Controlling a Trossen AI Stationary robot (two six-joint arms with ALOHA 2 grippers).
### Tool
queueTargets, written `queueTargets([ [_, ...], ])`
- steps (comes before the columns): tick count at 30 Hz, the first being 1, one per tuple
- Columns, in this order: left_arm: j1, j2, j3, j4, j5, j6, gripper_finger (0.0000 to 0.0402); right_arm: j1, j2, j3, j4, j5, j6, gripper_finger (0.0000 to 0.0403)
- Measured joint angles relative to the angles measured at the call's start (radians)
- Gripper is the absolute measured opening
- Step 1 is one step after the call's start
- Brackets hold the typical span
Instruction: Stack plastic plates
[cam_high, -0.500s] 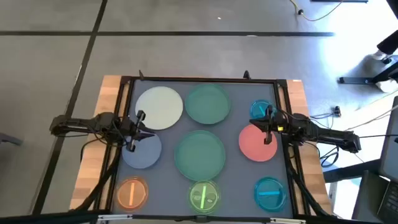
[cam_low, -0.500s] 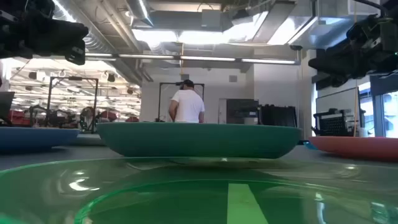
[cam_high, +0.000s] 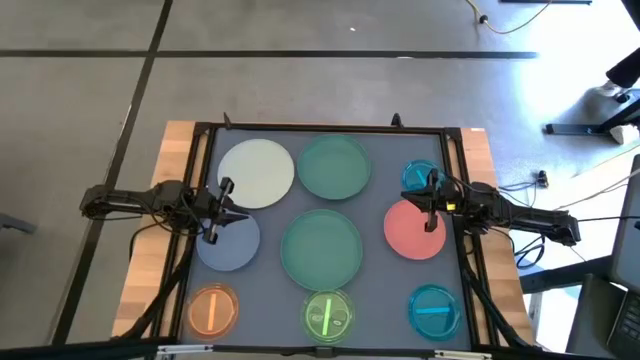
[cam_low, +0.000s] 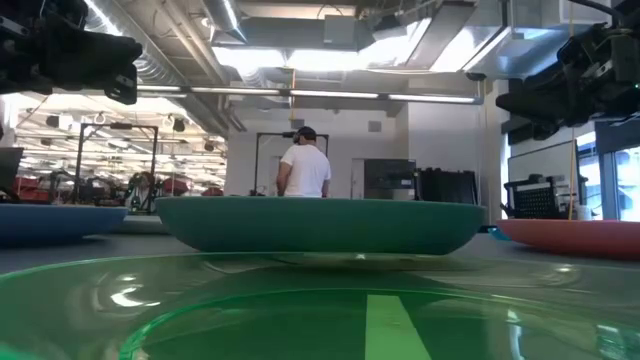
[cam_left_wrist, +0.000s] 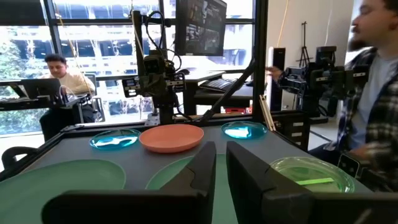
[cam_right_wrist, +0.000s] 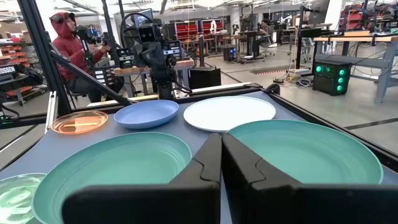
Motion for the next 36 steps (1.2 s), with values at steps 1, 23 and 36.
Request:
queueTargets([
  [1,0.0,0.0,0.0,0.0,0.0,0.0,0.0032,0.0,0.0,0.0,0.0,0.0,0.0,0.0005],
  [23,0.0,0.0,0.0,0.0,0.0,0.0,0.0032,0.0,0.0,0.0,0.0,0.0,0.0,0.0005],
  [36,0.0,0.0,0.0,0.004,-0.001,0.003,0.0032,0.0,0.0,-0.002,0.106,0.137,0.093,0.0005],
])
